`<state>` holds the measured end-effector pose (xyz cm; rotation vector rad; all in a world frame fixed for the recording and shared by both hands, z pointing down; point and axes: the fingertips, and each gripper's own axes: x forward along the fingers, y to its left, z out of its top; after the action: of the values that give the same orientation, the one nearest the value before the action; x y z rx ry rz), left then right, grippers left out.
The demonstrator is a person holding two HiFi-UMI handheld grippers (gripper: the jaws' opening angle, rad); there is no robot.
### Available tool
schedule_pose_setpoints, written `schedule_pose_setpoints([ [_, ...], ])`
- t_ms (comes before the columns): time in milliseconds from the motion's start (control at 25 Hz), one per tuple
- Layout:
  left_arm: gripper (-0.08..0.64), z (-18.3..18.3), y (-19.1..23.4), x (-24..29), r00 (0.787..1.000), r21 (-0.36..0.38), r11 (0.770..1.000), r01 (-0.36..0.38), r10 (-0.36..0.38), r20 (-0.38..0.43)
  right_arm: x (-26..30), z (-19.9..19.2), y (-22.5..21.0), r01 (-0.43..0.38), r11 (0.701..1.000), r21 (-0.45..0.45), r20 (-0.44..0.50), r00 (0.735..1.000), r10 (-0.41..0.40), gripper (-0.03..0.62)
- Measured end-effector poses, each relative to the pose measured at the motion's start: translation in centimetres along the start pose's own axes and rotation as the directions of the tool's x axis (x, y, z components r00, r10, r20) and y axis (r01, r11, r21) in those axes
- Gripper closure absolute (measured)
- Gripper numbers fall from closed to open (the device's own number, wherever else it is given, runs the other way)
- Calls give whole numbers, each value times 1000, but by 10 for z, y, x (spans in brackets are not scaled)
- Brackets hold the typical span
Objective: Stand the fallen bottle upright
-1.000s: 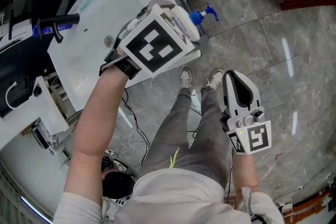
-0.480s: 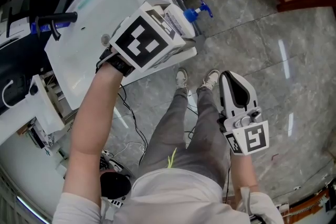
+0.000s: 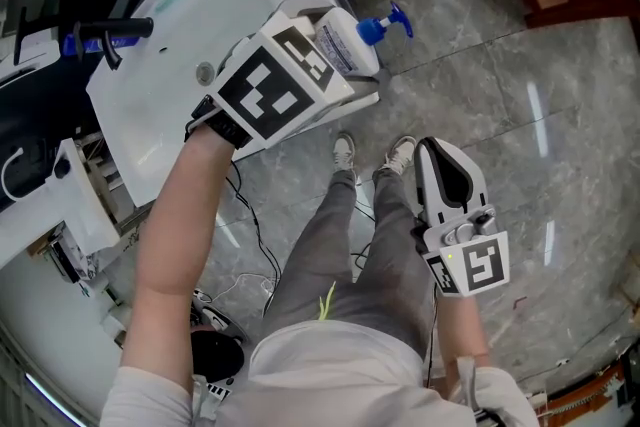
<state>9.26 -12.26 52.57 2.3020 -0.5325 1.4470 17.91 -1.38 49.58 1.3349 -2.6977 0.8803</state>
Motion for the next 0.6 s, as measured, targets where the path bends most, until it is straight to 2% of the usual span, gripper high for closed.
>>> schedule_pose_setpoints([
  [600, 55, 12, 2, -19, 986, 27, 999, -38, 33, 162, 9, 12, 15, -13, 999, -46, -14, 1000, 12, 546],
])
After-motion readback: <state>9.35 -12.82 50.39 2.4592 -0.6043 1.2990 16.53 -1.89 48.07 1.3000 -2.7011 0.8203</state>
